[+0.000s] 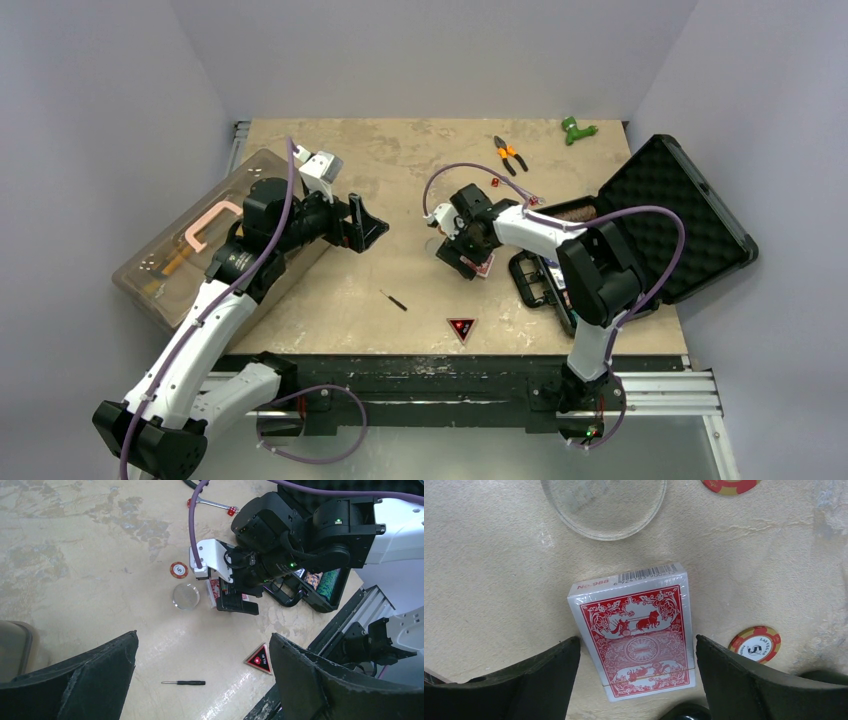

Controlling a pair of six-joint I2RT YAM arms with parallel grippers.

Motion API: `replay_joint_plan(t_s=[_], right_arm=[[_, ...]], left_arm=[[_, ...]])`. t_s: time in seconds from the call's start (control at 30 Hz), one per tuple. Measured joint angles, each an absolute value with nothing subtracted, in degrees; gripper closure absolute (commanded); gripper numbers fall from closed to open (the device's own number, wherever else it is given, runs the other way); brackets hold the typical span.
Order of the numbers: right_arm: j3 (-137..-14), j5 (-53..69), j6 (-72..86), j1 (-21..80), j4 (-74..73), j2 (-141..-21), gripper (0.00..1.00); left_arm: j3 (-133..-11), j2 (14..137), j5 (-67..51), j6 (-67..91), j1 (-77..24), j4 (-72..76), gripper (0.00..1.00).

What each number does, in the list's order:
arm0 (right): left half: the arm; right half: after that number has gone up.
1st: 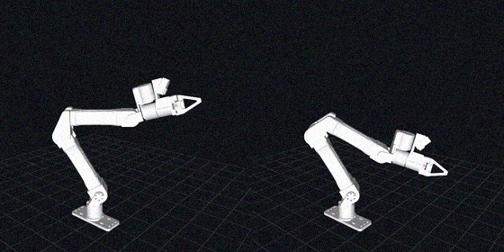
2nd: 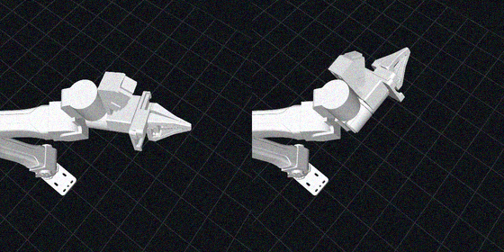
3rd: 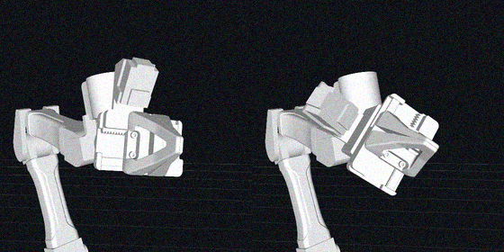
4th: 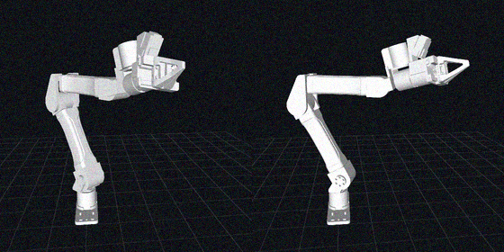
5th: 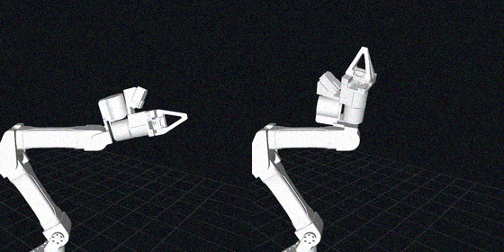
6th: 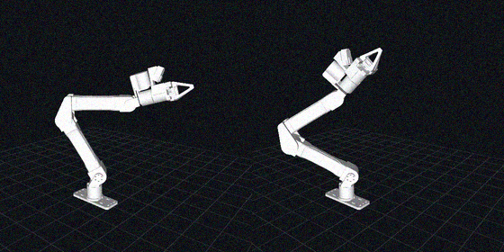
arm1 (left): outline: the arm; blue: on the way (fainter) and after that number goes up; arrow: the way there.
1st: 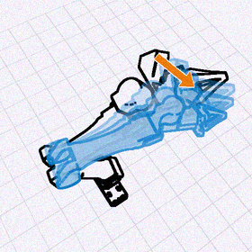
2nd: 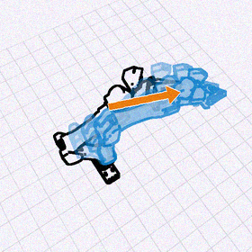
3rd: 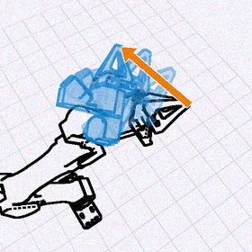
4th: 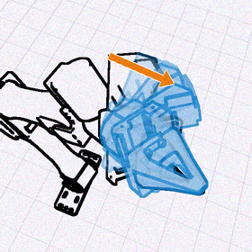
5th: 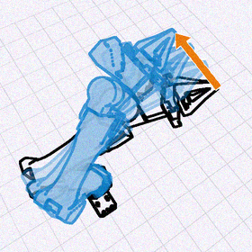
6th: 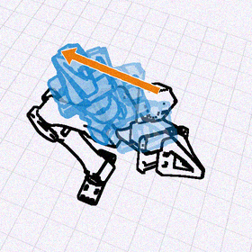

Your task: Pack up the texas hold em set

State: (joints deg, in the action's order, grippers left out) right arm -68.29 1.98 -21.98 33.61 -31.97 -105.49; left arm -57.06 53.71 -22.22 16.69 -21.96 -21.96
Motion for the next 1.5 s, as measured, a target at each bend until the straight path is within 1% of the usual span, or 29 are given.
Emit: replay_joint_plan(t_s=[0.07, 0.13, 0.2, 0.3, 0.33, 0.37, 0.6, 0.77, 0.97, 1.07, 1.17, 1.3, 1.43, 1.5], right_arm=[[-68.29, 1.39, -21.98, 33.85, -31.70, -105.49, 0.23], [-68.29, 0.91, -22.20, 34.13, -31.27, -105.47, 0.32], [-68.31, 0.51, -22.39, 34.30, -30.85, -105.47, 0.41], [-68.36, -0.12, -22.50, 34.48, -30.72, -105.38, 0.61], [-68.36, -0.32, -22.52, 34.50, -30.70, -105.36, 0.65], [-68.40, -0.43, -22.59, 34.50, -30.76, -105.36, 0.68], [-68.31, -2.20, -22.15, 34.63, -30.79, -104.75, 0.69], [-66.37, -6.50, -21.39, 34.76, -30.87, -98.63, 0.70], [-65.19, -17.45, -19.75, 34.87, -30.81, -88.55, 0.71], [-64.86, -24.91, -19.44, 34.85, -31.03, -85.95, 0.69], [-64.49, -32.95, -19.16, 34.37, -32.38, -84.97, 0.72], [-64.40, -39.11, -17.65, 30.30, -36.18, -84.86, 0.74], [-61.91, -40.97, -17.85, 22.26, -38.11, -82.11, 0.78], [-59.51, -41.63, -20.03, 19.16, -38.13, -79.72, 0.79]], left_arm=[[-57.06, 53.71, -22.22, 16.71, -21.96, -21.96, 0.00], [-57.06, 53.71, -22.22, 16.71, -21.96, -21.96, 0.00], [-57.06, 53.71, -22.22, 16.69, -21.96, -21.96, 0.00], [-57.06, 53.71, -22.22, 16.69, -21.96, -21.96, 0.00], [-57.06, 53.69, -22.22, 16.69, -21.96, -21.96, 0.00], [-57.06, 53.67, -22.22, 16.69, -21.96, -21.96, 0.00], [-57.06, 52.42, -22.26, 16.71, -21.96, -22.00, 0.00], [-57.08, 50.98, -22.28, 16.73, -22.06, -22.02, 0.00], [-57.06, 48.62, -22.24, 16.73, -23.40, -22.06, 0.00], [-57.06, 47.59, -22.11, 16.71, -24.71, -22.09, 0.00], [-57.06, 46.41, -21.34, 16.49, -27.00, -22.39, 0.00], [-57.06, 44.75, -19.31, 15.35, -30.39, -23.40, 0.00], [-57.08, 43.13, -15.77, 14.06, -33.87, -24.82, 0.00], [-57.08, 42.59, -14.13, 13.47, -35.51, -25.41, 0.00]])
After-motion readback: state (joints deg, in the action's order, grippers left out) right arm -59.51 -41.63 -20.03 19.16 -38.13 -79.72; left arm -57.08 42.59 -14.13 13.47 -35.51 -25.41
